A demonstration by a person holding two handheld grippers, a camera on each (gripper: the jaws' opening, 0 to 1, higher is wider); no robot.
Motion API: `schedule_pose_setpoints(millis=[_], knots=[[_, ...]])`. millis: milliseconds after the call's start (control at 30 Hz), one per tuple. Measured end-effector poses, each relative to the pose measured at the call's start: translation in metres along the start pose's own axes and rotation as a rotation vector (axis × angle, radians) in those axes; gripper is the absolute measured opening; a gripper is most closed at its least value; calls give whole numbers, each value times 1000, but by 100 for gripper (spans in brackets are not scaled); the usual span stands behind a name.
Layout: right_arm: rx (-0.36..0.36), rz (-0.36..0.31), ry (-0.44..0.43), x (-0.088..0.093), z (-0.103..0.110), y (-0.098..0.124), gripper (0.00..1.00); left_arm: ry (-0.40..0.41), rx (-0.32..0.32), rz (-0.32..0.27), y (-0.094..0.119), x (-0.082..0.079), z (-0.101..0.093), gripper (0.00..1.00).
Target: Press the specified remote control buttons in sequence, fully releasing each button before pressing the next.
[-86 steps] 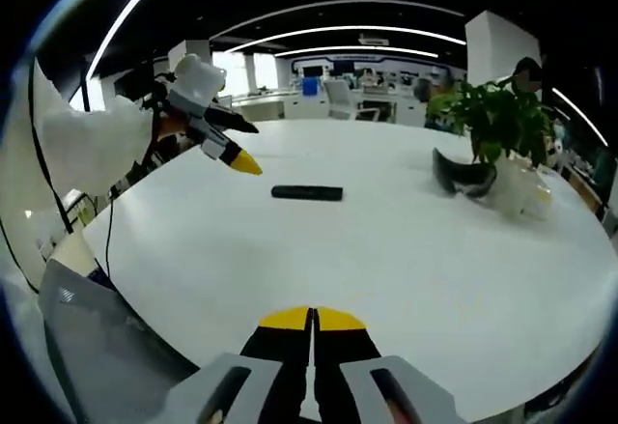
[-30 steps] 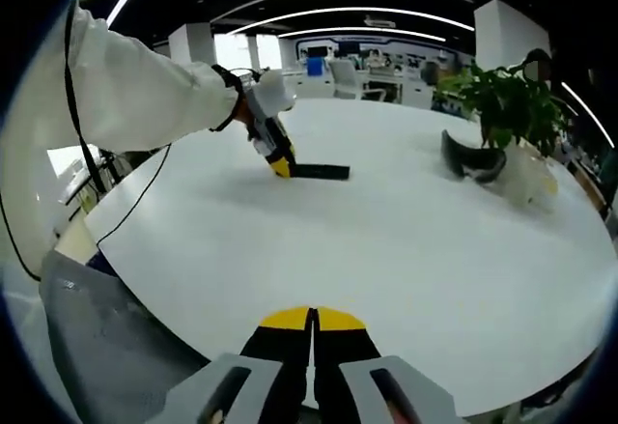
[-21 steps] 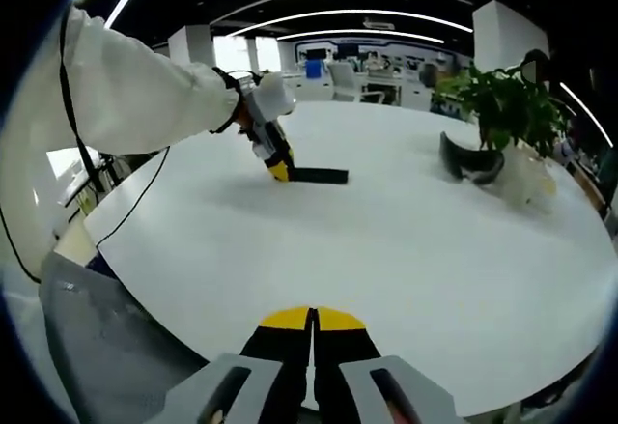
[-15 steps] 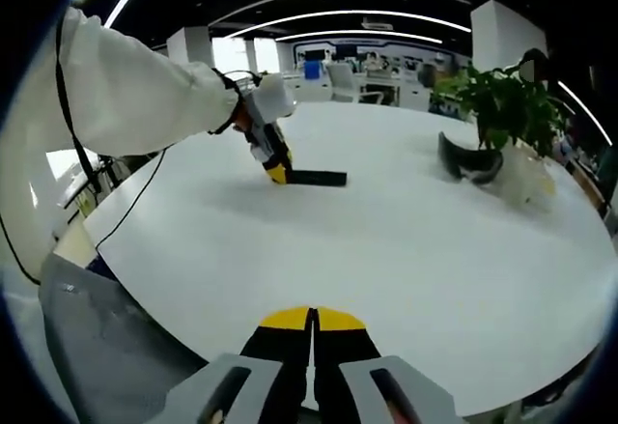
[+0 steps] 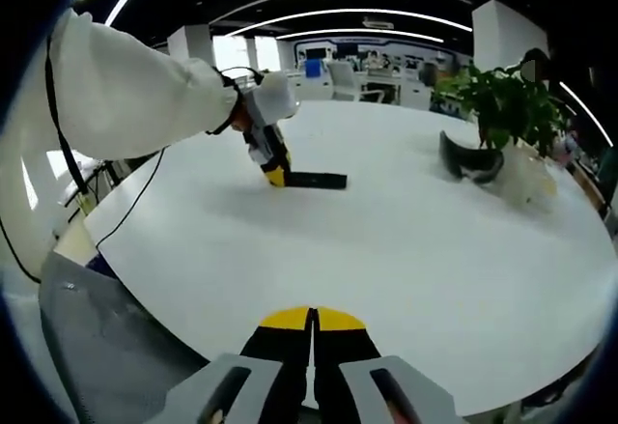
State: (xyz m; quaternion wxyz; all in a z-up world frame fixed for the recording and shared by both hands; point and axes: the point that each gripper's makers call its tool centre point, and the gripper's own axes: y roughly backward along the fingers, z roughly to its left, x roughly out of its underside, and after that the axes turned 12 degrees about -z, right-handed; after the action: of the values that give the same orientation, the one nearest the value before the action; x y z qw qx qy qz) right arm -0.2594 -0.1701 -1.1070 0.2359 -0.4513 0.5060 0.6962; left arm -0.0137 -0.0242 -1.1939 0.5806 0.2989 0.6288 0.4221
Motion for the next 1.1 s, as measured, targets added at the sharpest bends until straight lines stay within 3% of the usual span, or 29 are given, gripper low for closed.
schedule_pose_setpoints(millis=[900, 1100], knots=[[7, -32, 26, -5, -1, 1, 0, -7, 13, -8, 2, 5, -37, 23], [6, -39, 22, -6, -1, 2, 0, -17, 21, 18, 3, 6, -47, 23]])
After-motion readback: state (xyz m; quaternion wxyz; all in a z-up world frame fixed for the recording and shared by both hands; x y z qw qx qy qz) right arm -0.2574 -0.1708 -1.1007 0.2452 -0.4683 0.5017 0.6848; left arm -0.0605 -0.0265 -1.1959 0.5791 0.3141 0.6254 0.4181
